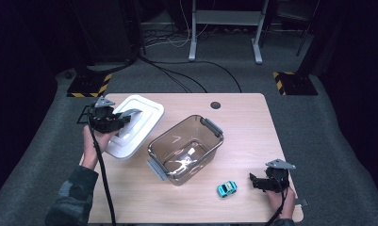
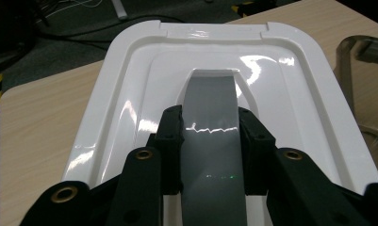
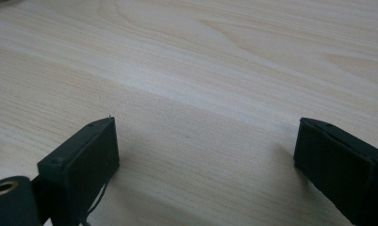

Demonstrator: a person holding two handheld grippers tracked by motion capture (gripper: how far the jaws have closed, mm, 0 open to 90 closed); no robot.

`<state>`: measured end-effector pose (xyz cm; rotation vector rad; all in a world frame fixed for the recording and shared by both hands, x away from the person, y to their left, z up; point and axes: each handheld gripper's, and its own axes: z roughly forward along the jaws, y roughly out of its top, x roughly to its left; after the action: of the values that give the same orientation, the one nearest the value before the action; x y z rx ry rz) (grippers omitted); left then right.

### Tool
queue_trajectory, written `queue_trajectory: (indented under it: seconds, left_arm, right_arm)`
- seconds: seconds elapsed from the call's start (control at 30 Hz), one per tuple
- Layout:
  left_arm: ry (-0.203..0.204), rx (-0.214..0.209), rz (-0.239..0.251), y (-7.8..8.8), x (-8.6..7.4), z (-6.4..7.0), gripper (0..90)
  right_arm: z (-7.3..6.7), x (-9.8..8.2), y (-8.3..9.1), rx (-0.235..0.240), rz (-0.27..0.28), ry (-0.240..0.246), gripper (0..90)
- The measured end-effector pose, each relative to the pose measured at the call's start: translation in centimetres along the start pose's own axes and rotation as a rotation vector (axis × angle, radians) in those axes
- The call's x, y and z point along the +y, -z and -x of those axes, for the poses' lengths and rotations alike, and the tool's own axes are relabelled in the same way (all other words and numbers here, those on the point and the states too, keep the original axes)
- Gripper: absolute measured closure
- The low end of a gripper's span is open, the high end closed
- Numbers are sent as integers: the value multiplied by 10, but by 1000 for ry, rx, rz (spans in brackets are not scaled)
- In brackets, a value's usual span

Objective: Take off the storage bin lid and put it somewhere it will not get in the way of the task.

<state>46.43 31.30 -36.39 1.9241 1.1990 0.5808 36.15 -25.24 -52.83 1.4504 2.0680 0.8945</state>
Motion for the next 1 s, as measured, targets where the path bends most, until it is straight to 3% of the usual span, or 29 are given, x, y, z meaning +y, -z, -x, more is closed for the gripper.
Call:
queue_trajectory:
  seconds: [0.23, 0.43, 0.83, 1.0]
  left_arm:
    - [24, 45, -38, -12, -17, -12, 668]
    - [44, 76, -41, -18, -30, -17, 669]
    - [132, 123, -62, -39, -62, -36, 671]
    - [171, 173, -96, -48, -78, -44, 670]
  right_arm:
    - [0, 0, 0, 0, 0, 0, 65]
    - [0, 0, 0, 1, 1, 1, 67]
    - [0, 0, 0, 1, 1, 0, 69]
    - [0, 0, 0, 0, 2, 1, 69]
